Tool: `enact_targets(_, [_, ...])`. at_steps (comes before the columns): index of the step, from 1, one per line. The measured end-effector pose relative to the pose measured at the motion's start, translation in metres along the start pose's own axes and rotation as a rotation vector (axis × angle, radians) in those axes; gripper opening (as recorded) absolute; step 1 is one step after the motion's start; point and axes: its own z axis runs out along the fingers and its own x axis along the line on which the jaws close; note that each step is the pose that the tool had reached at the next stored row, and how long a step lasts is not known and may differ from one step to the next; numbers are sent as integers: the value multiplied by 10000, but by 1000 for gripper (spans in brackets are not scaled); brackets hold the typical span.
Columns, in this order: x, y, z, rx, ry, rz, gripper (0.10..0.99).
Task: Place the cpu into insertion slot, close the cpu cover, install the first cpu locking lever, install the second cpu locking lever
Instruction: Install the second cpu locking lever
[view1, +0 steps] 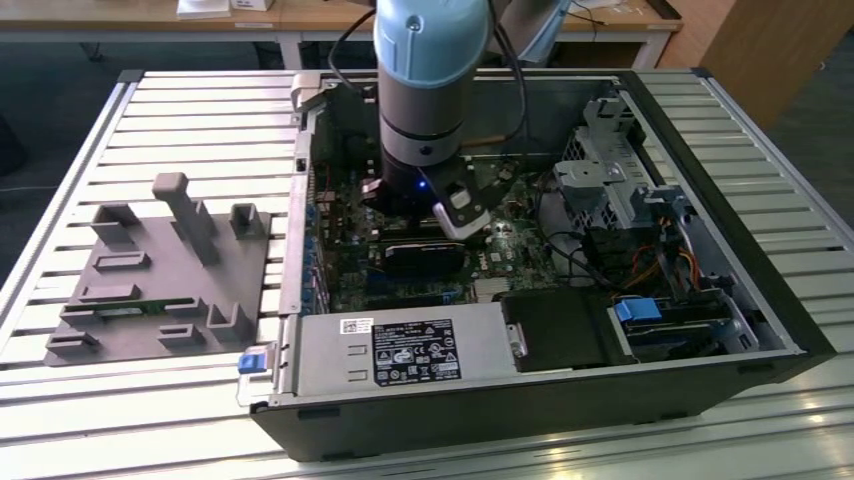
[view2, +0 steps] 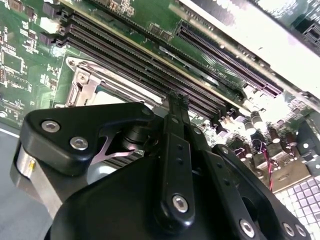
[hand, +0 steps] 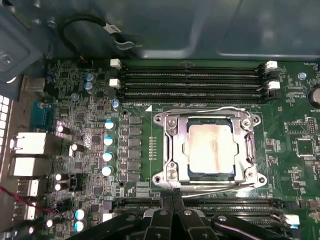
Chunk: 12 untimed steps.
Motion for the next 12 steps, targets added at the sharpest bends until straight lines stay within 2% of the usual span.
enact_targets(12, [26, -20, 85, -327, -10, 2, 106])
